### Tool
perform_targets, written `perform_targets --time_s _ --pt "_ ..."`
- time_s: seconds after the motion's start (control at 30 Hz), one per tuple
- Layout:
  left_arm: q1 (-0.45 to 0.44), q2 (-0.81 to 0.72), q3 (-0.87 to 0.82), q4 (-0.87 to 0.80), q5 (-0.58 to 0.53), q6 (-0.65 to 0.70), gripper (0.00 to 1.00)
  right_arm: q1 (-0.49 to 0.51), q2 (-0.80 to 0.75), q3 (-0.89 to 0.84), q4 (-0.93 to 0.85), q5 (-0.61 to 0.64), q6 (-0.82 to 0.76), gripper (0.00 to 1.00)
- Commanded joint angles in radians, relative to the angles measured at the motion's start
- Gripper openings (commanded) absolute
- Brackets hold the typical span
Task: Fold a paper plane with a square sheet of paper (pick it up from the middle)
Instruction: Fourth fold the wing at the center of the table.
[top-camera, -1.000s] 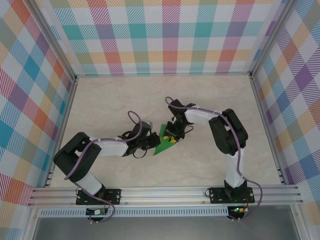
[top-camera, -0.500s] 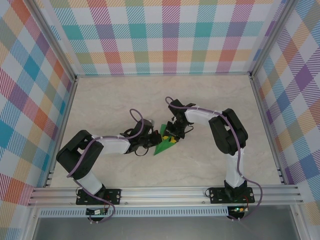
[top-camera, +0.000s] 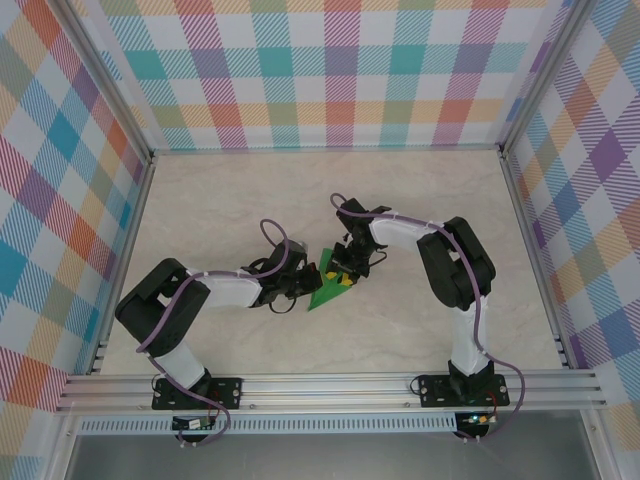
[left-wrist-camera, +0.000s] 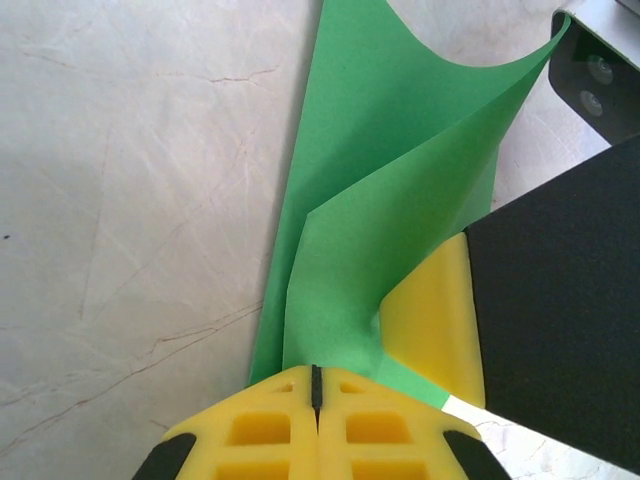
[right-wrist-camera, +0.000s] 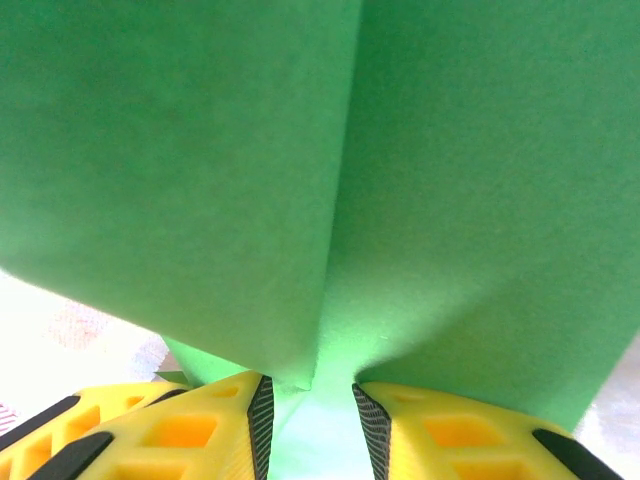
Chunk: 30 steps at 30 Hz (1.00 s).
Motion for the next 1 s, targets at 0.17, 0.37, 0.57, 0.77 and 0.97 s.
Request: perform_targets --time_s 0.17,0.37,0.57,0.77,0.97 --pt "0.009 0.02 0.024 -0.047 -0.02 0.027 0.02 -0.007 0.132 -0.069 -0.097 0.202 -0.009 0.34" --pt "0.01 0.024 0.021 -0.065 -0.028 0.029 0.01 -0.007 0.13 -0.062 -0.096 0.187 -0.014 0.34" --pt "0.009 0.029 0.02 -0.079 -0.023 0.034 0.0 -0.007 0.078 -0.015 -0.098 0.139 -0.04 0.35" --pt "0.008 0.031 0.024 -0.104 -0.014 0.04 0.0 -0.009 -0.044 0.044 -0.081 0.083 -0.099 0.38" --pt "0.008 0.029 0.024 -0.122 -0.012 0.043 0.0 -0.009 -0.16 -0.02 0.024 0.024 -0.182 0.38"
